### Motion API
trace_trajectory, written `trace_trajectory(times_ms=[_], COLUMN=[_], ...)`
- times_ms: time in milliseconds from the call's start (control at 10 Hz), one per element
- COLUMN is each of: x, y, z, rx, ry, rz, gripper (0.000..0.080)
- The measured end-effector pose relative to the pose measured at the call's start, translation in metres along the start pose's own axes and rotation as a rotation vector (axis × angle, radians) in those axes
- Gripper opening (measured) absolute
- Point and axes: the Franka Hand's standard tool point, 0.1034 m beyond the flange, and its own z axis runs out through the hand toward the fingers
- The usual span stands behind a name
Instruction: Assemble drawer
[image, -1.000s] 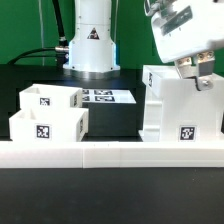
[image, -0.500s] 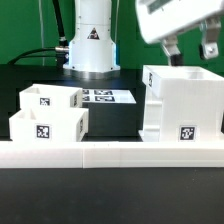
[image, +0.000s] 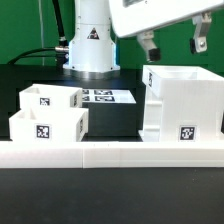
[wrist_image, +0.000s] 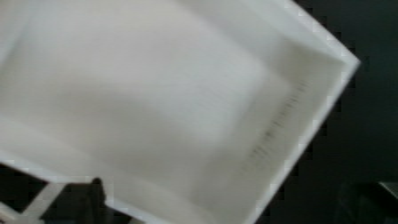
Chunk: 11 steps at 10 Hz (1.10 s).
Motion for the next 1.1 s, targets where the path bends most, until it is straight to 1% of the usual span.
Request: trace_trajectory(times_ms=[100,200,300,400,700,800,1000,1100], x=[0.005,0.011,0.019,0.025,0.025,0.029,0.052,0.061], y=[0.008,0.019,0.031,0.034,0.035,0.042,0.072,0.088], z=[0.001,0.003,0.005,0.004,0.004,0.004,-0.001,0.001], rx=[-0.026,-0.042,-0.052,-0.05,-0.052,-0.057,-0.074,-0.08], ry=[-0.001,-0.008,-0.017,-0.01,-0.013,-0.016,-0.016,-0.006], rz=[-0.159,-0.318,-0.432,-0.491,-0.646,-0.655,-0.669,-0.692], gripper=[0.0649,0.0649,0.0649,0.0649,0.0649,0.0649,0.0649,0.0649])
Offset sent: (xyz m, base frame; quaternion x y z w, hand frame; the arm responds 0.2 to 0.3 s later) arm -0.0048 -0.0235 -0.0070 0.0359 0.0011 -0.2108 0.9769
